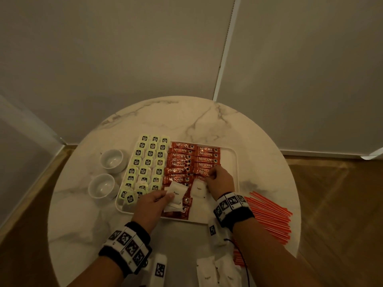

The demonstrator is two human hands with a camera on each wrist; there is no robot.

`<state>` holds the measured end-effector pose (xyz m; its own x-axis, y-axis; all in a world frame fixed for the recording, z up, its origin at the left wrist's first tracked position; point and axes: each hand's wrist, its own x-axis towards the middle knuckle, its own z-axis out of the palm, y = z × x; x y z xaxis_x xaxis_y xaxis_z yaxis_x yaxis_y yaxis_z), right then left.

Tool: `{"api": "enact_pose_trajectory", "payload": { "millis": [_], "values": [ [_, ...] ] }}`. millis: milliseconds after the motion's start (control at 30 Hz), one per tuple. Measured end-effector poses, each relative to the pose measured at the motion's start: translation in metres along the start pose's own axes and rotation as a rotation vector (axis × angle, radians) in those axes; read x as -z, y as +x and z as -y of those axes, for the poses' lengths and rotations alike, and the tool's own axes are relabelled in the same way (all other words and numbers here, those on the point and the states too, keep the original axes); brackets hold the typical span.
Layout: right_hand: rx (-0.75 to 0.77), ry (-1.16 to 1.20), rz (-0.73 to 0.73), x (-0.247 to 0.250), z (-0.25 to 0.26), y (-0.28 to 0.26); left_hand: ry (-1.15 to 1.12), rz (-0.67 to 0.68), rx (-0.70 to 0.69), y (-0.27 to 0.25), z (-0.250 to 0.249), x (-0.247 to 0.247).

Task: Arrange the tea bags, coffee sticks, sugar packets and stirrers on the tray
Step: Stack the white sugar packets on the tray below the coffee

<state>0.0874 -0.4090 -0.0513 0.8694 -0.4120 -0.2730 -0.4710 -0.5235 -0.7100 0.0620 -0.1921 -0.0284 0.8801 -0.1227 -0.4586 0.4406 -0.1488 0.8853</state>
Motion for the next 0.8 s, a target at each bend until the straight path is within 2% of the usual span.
{"api": "enact_pose_trajectory", "payload": {
  "millis": [100,200,267,300,433,533,667,800],
  "values": [
    [-0.031,0.157,-0.001,0.013,0.003,-0.013,-0.006,0.050,0.042,0.000,-0.003,-0.010],
    [-0.061,0.382,0.213,0.025,0.007,-0.041,0.000,0.082,0.051,-0.002,-0.006,-0.026],
    [-0.075,0.409,0.334,0.027,0.002,-0.055,0.000,0.119,0.079,-0.004,-0.007,-0.039],
    [-0.079,0.389,0.346,0.026,-0.001,-0.060,0.009,0.149,0.096,-0.004,-0.008,-0.045],
    [-0.111,0.353,0.293,0.033,-0.019,-0.065,0.176,0.243,0.049,-0.005,0.000,-0.063],
    [-0.126,0.343,0.249,0.045,-0.029,-0.055,0.258,0.207,0.011,-0.005,0.004,-0.071],
    [-0.156,0.173,0.127,0.053,-0.043,-0.030,0.394,0.199,-0.053,-0.005,0.005,-0.075],
    [-0.147,0.016,0.134,0.046,-0.042,-0.015,0.569,0.235,-0.102,-0.008,-0.001,-0.082]
  ]
}}
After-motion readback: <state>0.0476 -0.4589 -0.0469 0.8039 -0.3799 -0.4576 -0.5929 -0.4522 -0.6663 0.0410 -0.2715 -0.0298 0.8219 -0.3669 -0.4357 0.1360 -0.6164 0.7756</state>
